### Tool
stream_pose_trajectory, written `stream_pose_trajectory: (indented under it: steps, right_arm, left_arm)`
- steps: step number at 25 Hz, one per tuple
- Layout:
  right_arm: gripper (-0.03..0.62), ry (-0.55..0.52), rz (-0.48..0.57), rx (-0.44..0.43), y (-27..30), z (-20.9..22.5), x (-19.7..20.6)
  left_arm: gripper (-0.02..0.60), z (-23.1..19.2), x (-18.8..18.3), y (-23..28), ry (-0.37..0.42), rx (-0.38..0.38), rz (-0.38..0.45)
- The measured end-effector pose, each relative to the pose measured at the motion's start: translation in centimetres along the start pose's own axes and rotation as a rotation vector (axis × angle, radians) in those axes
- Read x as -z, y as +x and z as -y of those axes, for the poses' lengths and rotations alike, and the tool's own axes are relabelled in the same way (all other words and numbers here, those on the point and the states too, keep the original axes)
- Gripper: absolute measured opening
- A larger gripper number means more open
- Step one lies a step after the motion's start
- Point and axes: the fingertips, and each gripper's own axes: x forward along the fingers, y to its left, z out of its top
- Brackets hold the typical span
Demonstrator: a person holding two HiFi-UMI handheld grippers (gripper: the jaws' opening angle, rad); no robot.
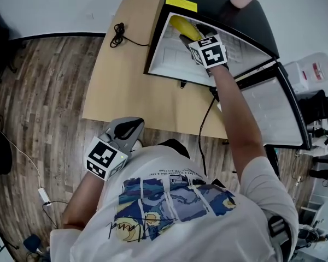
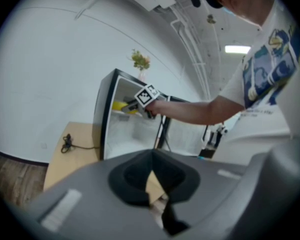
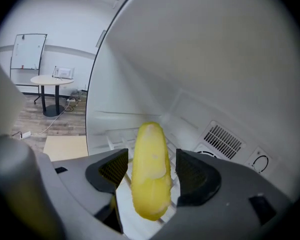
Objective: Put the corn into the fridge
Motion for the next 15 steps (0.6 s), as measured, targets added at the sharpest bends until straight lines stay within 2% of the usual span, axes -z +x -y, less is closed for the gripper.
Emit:
stream_pose_trajectory:
  steps: [6,15]
  right_arm:
    - [0.265,0.069,0.038,0.015,-2.4,0.5,1.1]
    - [0.265,0.151,0.09,0.015,-8.0,-0.1,4.9]
  left_arm:
    - [0.009,1.2,0.0,1.1,0.009,0.024,-0.015]
    - [0.009,3.9,-0.8,4.1,0.034,0.056,-0.033]
